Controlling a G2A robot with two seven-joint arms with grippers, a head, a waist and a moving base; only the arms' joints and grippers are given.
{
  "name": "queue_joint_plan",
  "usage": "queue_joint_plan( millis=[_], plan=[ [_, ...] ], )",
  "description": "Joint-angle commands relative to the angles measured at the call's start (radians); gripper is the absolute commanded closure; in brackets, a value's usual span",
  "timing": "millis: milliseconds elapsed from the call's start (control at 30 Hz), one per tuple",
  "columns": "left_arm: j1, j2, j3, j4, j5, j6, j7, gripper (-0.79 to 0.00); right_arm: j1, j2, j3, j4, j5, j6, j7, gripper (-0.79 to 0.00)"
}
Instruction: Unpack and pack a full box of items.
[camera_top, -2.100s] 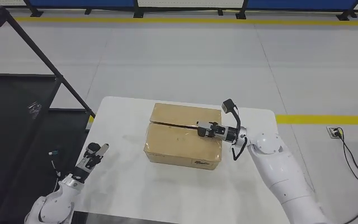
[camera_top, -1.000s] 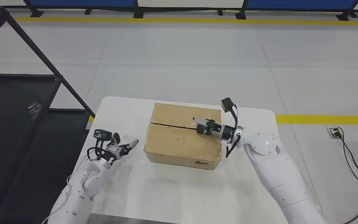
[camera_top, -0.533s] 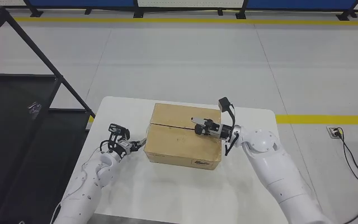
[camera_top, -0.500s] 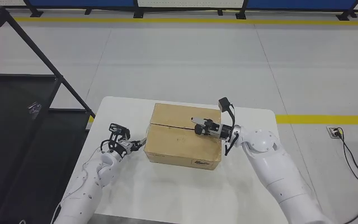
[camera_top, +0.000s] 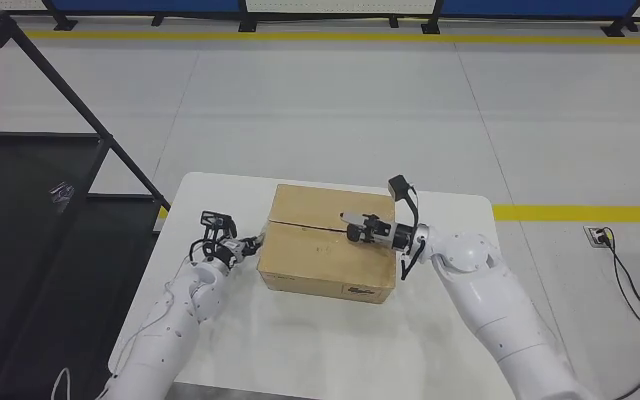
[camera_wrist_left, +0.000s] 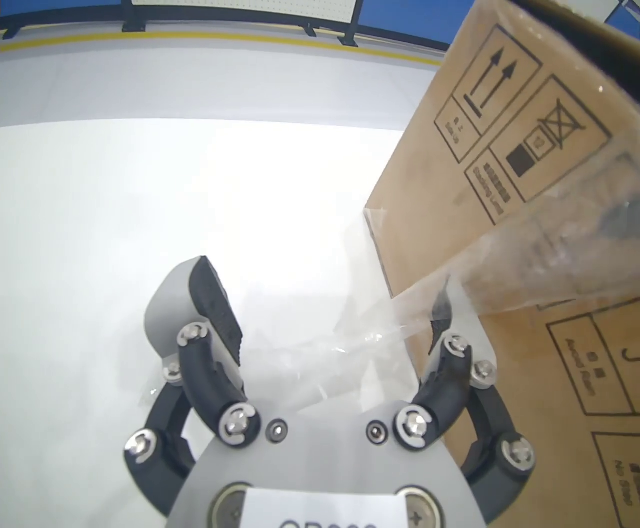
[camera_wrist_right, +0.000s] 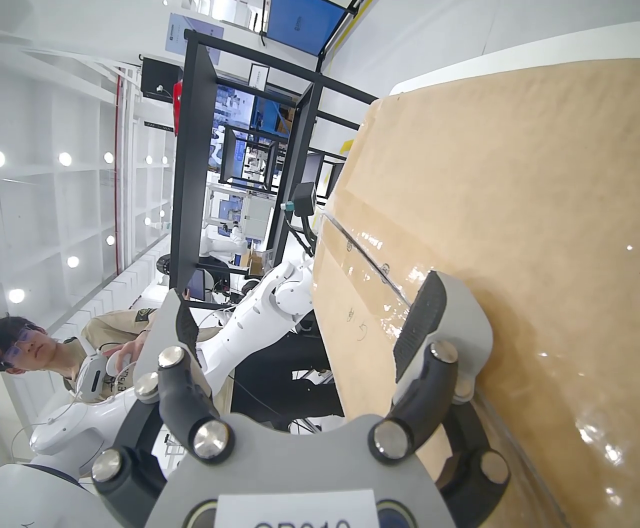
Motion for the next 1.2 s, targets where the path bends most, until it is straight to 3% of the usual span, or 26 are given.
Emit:
queue_joint_plan(
  millis=[0,633,1167],
  plan=[
    [-0.008,-0.003,-0.004,0.016,-0.012,0.005,0.019,-0.785,-0.001,0.000,0.000,0.001,0.000,-0.003,-0.001,-0.785],
    [-0.029,-0.010,-0.104,0.060,-0.206,0.007,0.107,-0.785,0.006,0.000,-0.004,0.019,0.010,-0.027,0.008,-0.785],
    [-0.035,0.001,-0.171,0.040,-0.303,-0.026,0.039,-0.785,0.017,-0.002,-0.010,0.042,0.021,-0.039,0.009,-0.785]
  ],
)
